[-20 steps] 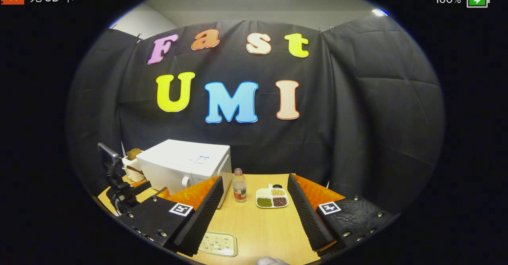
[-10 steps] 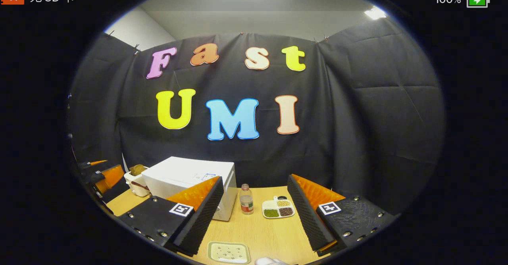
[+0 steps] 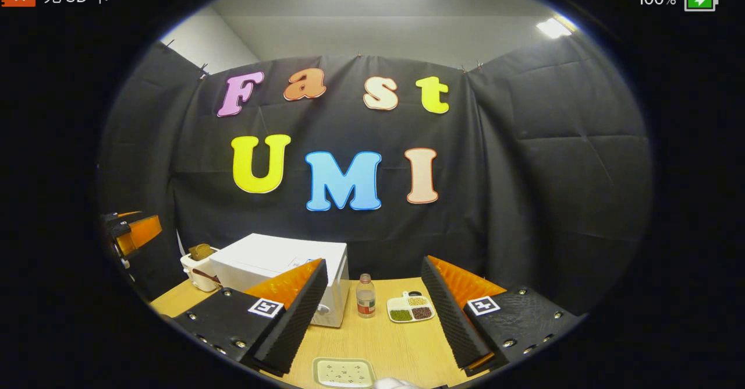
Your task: Open the microwave oven with the left hand, put the food in, and close the microwave oven.
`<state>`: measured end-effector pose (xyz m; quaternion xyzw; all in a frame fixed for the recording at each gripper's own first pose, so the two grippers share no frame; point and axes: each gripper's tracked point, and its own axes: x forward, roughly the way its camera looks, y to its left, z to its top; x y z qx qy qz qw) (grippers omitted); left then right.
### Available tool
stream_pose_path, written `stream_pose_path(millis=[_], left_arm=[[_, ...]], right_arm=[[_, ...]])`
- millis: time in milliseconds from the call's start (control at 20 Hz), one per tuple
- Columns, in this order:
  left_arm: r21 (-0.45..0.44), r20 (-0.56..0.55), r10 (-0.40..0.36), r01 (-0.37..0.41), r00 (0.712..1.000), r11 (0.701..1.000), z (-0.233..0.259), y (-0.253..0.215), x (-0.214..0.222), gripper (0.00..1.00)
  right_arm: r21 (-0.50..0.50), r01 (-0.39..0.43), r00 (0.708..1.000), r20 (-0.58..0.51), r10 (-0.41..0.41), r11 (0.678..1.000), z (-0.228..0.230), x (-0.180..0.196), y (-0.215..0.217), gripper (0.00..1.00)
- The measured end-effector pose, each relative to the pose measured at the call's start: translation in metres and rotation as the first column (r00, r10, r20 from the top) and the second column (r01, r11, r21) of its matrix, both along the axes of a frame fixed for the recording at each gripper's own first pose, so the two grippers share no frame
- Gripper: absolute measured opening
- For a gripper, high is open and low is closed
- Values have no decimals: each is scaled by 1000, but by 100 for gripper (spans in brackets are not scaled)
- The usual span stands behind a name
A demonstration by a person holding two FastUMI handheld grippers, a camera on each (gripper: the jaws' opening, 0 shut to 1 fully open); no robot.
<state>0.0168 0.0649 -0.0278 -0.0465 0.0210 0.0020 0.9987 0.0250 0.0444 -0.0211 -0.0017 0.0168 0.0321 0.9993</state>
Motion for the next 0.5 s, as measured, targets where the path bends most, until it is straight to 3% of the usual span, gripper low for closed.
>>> stream_pose_path(millis=[50, 500], left_arm=[[-4, -2, 0, 0, 1000, 1000, -2, 1, 0, 95], [1, 5, 1, -1, 1000, 1000, -2, 6, -6, 99]], right_arm=[[4, -3, 1000, -4, 3, 1000, -1, -1, 2, 99], [6, -20, 1000, -8, 20, 1000, -2, -8, 9, 99]])
